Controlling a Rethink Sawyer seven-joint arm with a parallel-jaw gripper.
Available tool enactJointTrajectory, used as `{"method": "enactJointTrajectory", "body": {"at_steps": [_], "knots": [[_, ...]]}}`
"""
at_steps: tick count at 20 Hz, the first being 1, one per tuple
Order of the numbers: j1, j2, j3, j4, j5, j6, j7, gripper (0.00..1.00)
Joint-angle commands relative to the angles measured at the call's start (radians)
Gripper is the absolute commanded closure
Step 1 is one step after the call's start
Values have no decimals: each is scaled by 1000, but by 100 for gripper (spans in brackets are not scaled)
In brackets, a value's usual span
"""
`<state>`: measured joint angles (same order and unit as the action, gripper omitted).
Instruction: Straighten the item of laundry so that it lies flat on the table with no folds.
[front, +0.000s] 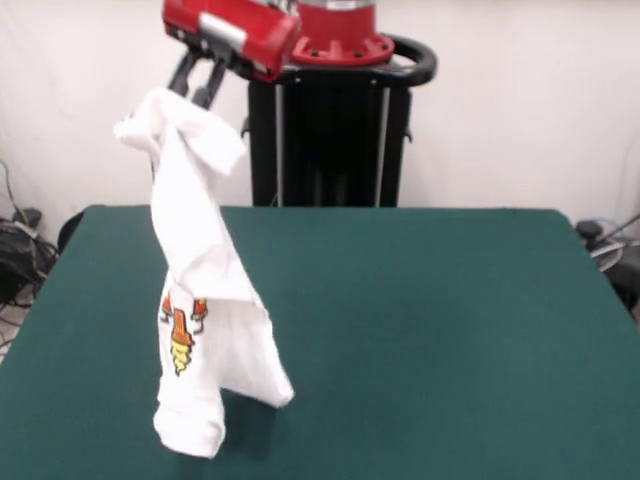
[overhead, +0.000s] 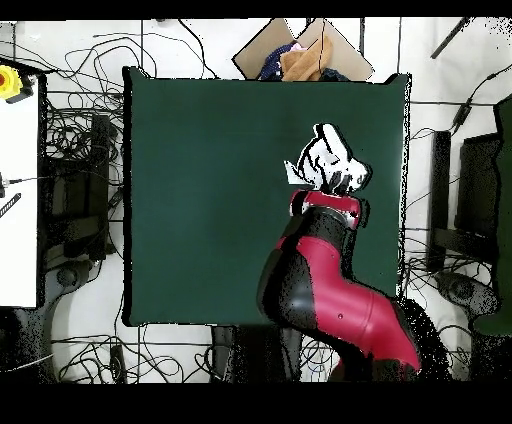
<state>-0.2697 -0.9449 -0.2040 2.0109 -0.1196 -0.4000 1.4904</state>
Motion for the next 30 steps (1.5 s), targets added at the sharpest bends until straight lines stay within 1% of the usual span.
{"method": "enactJointTrajectory", "body": {"at_steps": [1, 4, 10, 15, 17, 19, 20, 21, 23, 26, 29, 30], "knots": [[61, 142, -57, 121, 104, -85, 264, 100], [65, 161, -45, 130, 120, -105, 263, 100], [120, 318, -60, 161, 207, -299, 307, 100], [151, 422, -59, 228, 244, -422, 355, 100], [164, 450, -55, 256, 243, -456, 360, 100], [194, 472, -60, 303, 270, -516, 382, 100], [228, 491, -73, 335, 313, -591, 408, 100], [257, 503, -81, 366, 354, -641, 431, 100], [295, 517, -85, 431, 414, -705, 479, 100], [291, 539, -99, 510, 363, -757, 541, 100], [301, 602, -96, 576, 327, -817, 640, 100], [296, 617, -93, 583, 308, -818, 655, 100]]}}
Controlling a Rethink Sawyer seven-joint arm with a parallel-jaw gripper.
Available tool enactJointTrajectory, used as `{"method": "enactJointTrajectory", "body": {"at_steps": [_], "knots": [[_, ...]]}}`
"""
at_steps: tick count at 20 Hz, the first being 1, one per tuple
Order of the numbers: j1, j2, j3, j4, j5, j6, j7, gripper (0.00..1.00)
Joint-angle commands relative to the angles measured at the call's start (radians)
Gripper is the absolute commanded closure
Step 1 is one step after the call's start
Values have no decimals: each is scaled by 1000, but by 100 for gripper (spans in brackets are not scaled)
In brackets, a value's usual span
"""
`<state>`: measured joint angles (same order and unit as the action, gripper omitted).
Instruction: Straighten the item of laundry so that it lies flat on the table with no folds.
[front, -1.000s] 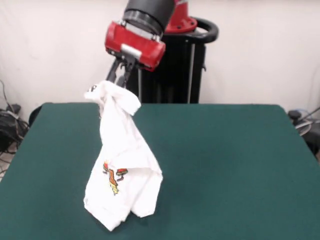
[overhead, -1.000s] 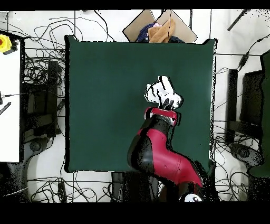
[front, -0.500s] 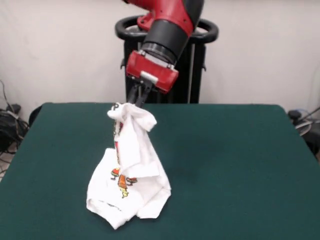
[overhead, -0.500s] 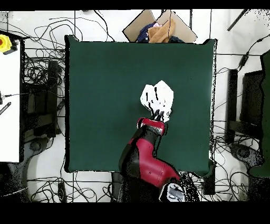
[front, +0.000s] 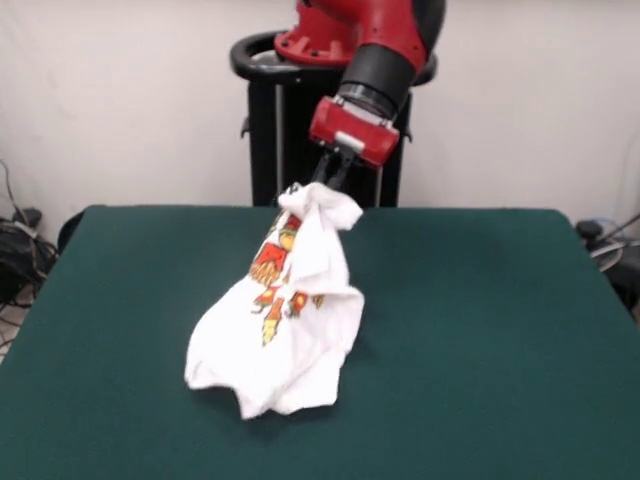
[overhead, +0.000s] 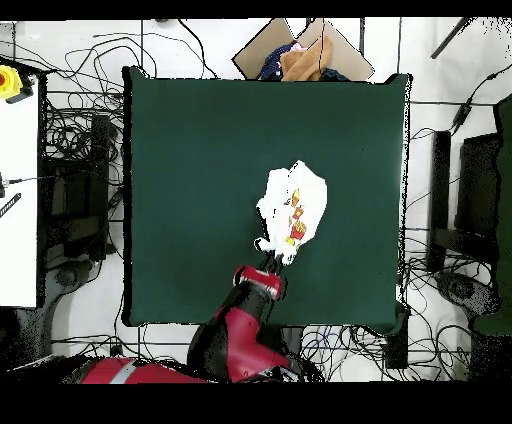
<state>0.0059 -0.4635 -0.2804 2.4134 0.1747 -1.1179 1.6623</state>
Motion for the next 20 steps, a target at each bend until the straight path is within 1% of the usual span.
{"method": "enactJointTrajectory", "body": {"at_steps": [1, 5, 7, 9, 12, 13, 16, 17, 18, 20], "knots": [[16, 154, -14, 181, 1, -112, 504, 100], [-10, 233, -5, 113, -33, -123, 518, 100], [-6, 264, 3, 71, -11, -120, 521, 100], [6, 270, 5, 42, 16, -105, 515, 100], [23, 257, 5, 27, 32, -76, 499, 100], [37, 251, 4, 28, 50, -60, 486, 0], [11, 156, 40, 39, 41, 42, 462, 0], [-18, 74, 66, 42, 15, 144, 422, 0], [-58, -24, 101, 47, -17, 282, 373, 0], [-119, -247, 169, 65, -32, 592, 291, 0]]}}
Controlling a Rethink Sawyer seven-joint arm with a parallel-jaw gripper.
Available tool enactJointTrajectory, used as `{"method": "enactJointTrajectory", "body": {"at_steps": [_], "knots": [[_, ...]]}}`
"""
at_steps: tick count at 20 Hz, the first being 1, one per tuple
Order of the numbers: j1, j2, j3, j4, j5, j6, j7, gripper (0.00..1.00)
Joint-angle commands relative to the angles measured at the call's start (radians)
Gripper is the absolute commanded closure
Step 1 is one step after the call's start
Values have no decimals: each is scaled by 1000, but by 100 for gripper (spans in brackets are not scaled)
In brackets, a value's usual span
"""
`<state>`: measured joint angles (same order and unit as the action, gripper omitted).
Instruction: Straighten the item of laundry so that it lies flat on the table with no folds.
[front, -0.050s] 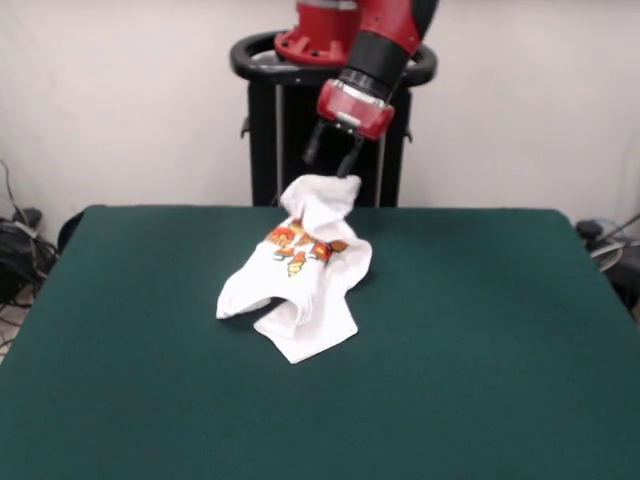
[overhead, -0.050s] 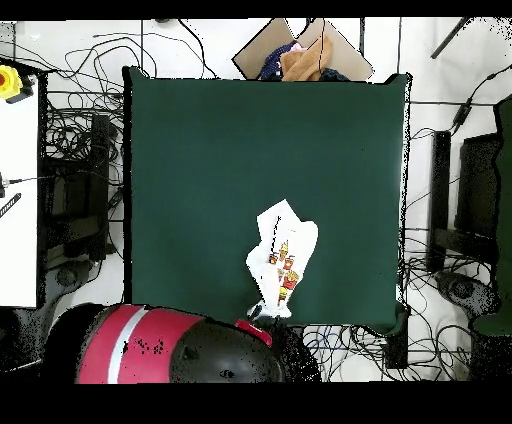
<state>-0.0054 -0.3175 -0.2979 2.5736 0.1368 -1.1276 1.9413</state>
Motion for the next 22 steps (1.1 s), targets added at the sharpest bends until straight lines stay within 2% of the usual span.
{"method": "enactJointTrajectory", "body": {"at_steps": [1, 2, 3, 4, 6, 9, 12, 15, 19, 22], "knots": [[-131, -505, 214, -89, 1, 754, -24, 0], [-126, -590, 211, -94, 15, 869, -44, 0], [-100, -636, 180, -108, 32, 922, -52, 0], [-79, -646, 153, -124, 38, 906, -34, 0], [-61, -618, 125, -174, 36, 898, 7, 0], [-102, -542, 147, -258, -45, 849, 55, 0], [-115, -487, 149, -319, -72, 853, 71, 0], [-119, -450, 142, -386, -90, 916, 38, 0], [-139, -378, 151, -466, -129, 871, 36, 0], [-190, -329, 192, -515, -167, 852, 52, 0]]}}
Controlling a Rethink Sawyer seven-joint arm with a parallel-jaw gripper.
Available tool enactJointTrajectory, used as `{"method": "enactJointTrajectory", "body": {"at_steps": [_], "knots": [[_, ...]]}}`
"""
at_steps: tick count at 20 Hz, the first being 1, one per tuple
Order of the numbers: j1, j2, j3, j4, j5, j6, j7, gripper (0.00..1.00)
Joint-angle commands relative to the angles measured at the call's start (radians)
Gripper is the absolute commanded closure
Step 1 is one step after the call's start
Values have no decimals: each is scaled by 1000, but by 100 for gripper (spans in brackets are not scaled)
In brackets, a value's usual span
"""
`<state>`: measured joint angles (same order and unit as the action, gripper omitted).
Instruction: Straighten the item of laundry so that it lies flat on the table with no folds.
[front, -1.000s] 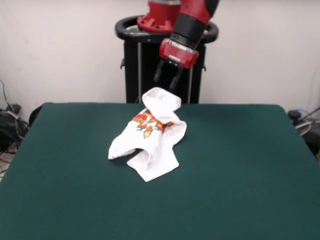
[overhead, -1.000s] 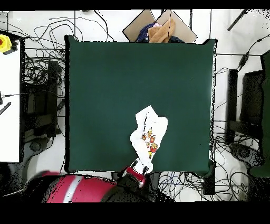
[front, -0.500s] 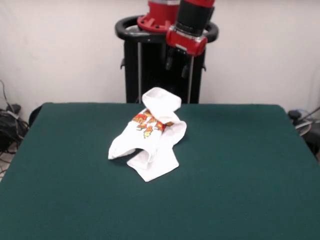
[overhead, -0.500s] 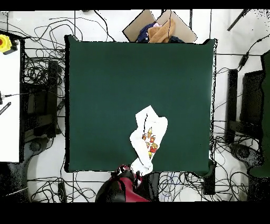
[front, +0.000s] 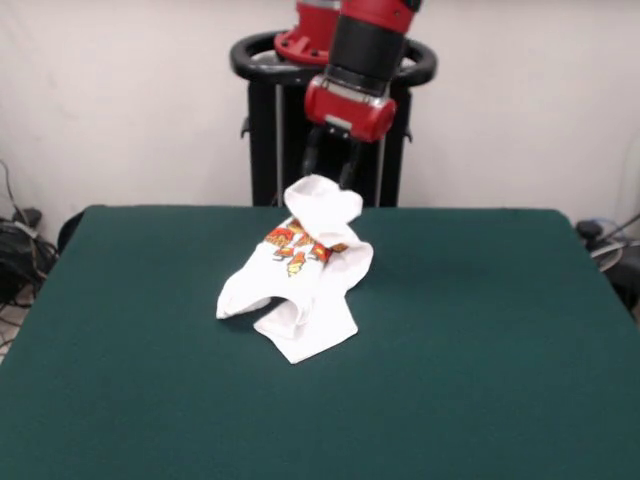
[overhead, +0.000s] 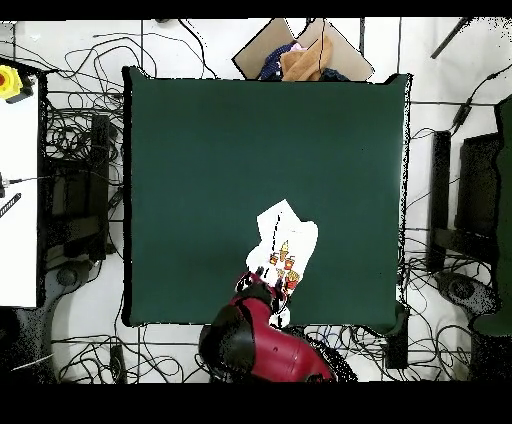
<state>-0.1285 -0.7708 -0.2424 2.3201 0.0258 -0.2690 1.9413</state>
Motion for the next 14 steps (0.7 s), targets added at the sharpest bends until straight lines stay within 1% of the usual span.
{"method": "enactJointTrajectory", "body": {"at_steps": [1, 2, 8, 11, 13, 14], "knots": [[-83, 135, 150, -277, -71, -7, 54, 0], [-100, 147, 169, -288, -79, 1, 58, 0], [-75, 223, 142, -347, -65, -32, 88, 0], [-76, 253, 138, -371, -68, -22, 88, 0], [-92, 292, 161, -391, -87, -33, 93, 0], [-111, 315, 191, -399, -107, -49, 102, 0]]}}
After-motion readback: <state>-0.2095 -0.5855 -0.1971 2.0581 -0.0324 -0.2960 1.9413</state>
